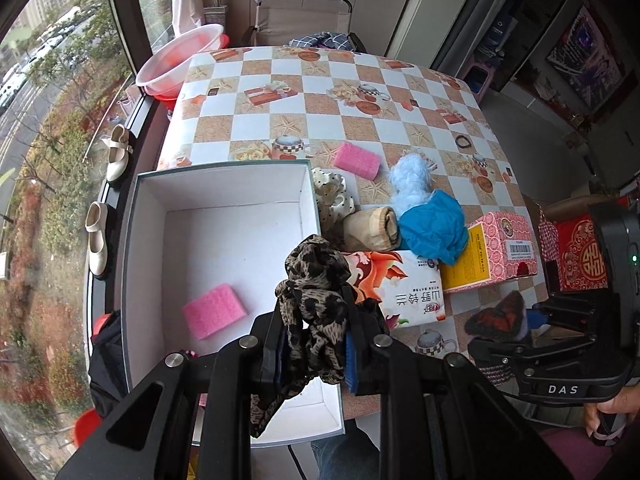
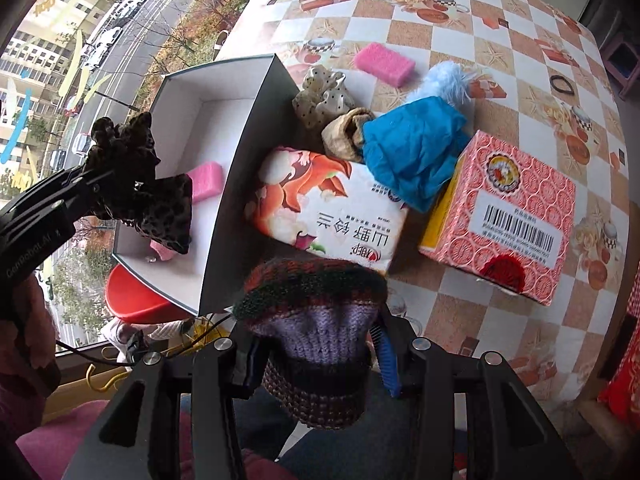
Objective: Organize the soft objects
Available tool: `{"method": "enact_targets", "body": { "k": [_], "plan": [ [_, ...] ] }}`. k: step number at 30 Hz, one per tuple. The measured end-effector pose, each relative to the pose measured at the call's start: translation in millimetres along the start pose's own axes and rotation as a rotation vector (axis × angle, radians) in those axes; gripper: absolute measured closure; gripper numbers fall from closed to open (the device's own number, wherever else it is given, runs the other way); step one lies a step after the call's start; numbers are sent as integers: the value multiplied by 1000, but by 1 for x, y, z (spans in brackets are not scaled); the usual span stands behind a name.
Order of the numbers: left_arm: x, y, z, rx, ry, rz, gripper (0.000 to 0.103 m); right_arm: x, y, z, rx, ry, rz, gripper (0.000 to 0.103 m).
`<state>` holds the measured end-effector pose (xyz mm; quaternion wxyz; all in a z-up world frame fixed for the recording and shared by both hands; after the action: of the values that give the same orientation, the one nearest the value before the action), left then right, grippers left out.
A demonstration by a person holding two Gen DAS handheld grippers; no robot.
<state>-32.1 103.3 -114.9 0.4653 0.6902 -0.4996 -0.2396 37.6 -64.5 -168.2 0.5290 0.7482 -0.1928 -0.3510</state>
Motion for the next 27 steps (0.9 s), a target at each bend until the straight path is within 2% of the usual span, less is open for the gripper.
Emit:
{"method": "enact_targets", "body": {
  "k": [11,27],
  "plan": [
    [-55,3,24,3,122,-67,79,-46,-11,-5,-33,116,-8,56],
    [-79,-1,42,-10,197,-104,79,-121,-29,-36,-57,304,-53,56]
  ]
}}
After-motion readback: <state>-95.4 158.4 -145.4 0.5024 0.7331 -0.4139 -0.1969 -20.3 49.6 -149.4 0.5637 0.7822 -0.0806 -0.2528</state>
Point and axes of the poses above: each gripper's, at about its wrist camera, not at the fingertips, and y roughly against the way its jaws point, x to its right, z to its underside, the point moved 4 cm from there along -y, roughly the way its jaws point, and after that the axes turned 8 degrees about x, right-handed, at the moved point
